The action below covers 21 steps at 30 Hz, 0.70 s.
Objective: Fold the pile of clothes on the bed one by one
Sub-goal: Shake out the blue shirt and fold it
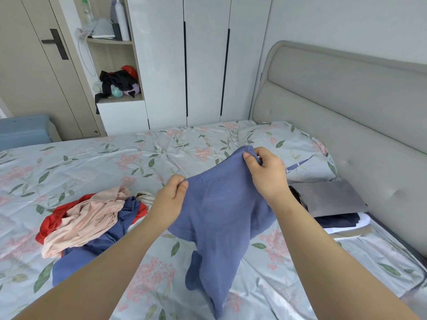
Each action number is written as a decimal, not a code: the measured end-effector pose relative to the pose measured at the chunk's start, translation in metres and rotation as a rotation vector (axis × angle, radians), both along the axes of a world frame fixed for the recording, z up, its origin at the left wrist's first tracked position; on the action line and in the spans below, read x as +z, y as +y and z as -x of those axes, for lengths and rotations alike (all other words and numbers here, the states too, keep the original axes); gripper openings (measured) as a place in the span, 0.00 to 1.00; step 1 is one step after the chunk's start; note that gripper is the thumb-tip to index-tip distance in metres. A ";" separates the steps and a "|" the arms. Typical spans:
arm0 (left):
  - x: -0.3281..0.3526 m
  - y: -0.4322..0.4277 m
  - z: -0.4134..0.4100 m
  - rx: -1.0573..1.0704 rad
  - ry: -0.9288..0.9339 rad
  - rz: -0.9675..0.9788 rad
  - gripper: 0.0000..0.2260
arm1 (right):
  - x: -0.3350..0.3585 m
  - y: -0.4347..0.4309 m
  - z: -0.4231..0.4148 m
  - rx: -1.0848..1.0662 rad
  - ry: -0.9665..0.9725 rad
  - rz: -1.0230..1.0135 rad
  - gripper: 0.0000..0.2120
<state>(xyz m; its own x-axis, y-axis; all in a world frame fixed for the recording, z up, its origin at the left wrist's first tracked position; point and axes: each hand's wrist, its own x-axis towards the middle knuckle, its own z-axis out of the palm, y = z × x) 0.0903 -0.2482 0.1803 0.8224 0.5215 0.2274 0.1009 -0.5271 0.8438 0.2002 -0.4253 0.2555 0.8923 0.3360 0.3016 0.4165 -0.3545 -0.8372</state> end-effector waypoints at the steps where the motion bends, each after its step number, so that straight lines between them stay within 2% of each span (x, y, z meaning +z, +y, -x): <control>1: 0.002 0.004 0.001 -0.011 -0.028 -0.043 0.11 | -0.001 0.000 -0.001 -0.002 0.001 0.002 0.15; 3: 0.008 0.012 0.006 -0.097 -0.033 -0.094 0.10 | -0.001 0.001 -0.005 -0.015 0.004 0.004 0.16; 6: 0.021 0.030 0.010 -0.272 0.166 -0.198 0.18 | -0.002 0.003 -0.012 -0.009 -0.005 0.024 0.18; 8: 0.029 0.048 0.008 -0.346 0.343 -0.357 0.10 | -0.002 0.005 -0.016 0.026 0.007 0.045 0.18; 12: 0.029 0.086 0.003 -0.329 0.629 -0.576 0.20 | -0.002 0.001 -0.028 0.252 0.209 0.157 0.13; 14: 0.027 0.099 0.001 -0.284 0.721 -0.617 0.20 | -0.004 0.000 -0.036 0.341 0.271 0.315 0.10; 16: 0.026 0.105 -0.004 -0.204 0.793 -0.594 0.16 | -0.011 0.006 -0.047 0.332 0.231 0.455 0.09; 17: 0.025 0.106 -0.008 -0.152 0.796 -0.504 0.13 | -0.014 0.010 -0.052 0.299 0.201 0.510 0.10; 18: 0.021 0.109 -0.013 -0.096 0.743 -0.315 0.10 | -0.018 0.015 -0.058 0.257 0.176 0.557 0.10; 20: 0.020 0.107 -0.024 0.068 0.541 0.330 0.03 | -0.022 0.026 -0.068 0.193 0.157 0.597 0.08; 21: 0.021 0.105 -0.029 0.138 0.430 0.618 0.03 | -0.022 0.033 -0.072 0.177 0.178 0.555 0.08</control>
